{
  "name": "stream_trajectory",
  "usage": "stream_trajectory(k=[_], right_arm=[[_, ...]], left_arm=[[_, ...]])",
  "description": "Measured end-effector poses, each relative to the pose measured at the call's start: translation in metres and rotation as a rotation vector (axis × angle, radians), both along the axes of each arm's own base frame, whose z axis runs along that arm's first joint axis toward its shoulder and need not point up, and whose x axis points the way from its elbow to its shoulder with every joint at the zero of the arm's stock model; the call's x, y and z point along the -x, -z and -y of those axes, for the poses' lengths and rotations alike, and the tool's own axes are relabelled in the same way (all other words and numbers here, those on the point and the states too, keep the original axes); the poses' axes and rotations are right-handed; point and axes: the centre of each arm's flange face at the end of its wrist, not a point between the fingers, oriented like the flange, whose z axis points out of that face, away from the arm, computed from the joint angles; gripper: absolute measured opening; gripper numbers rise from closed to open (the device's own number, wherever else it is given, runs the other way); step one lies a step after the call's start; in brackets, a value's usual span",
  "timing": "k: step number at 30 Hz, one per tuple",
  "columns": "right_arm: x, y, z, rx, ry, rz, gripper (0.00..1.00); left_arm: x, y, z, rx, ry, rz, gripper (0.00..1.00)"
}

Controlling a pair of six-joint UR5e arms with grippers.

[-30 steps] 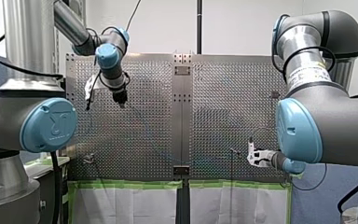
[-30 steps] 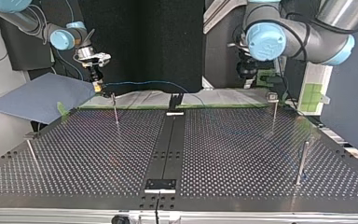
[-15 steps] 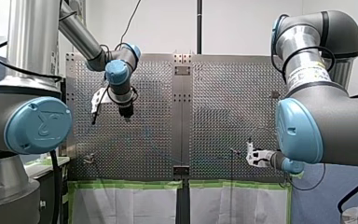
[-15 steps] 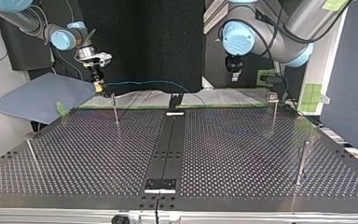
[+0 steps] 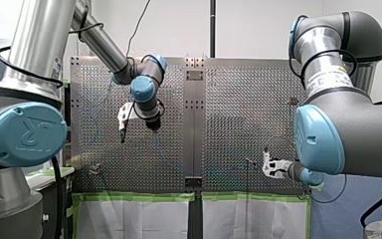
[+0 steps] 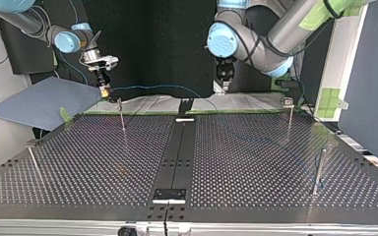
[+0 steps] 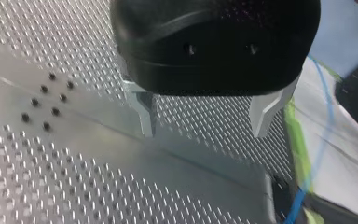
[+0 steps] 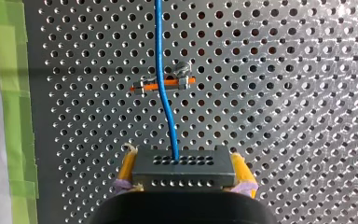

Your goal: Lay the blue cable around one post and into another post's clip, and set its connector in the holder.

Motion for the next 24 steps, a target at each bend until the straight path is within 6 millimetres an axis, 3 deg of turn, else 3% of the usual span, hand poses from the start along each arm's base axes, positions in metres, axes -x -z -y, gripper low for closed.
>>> stream_trajectory(k=[8, 24], right_arm=[[-0.002, 0.0, -0.001, 0.001, -0.005, 0.0, 0.0], [-0.009, -0.001, -0.002, 0.003, -0.018, -0.002, 0.0]], left_arm=[[-0.004, 0.012, 0.038, 0.082, 0.034, 0.037, 1.0], [0.026, 0.071, 0.106, 0.034, 0.219, 0.054, 1.0]])
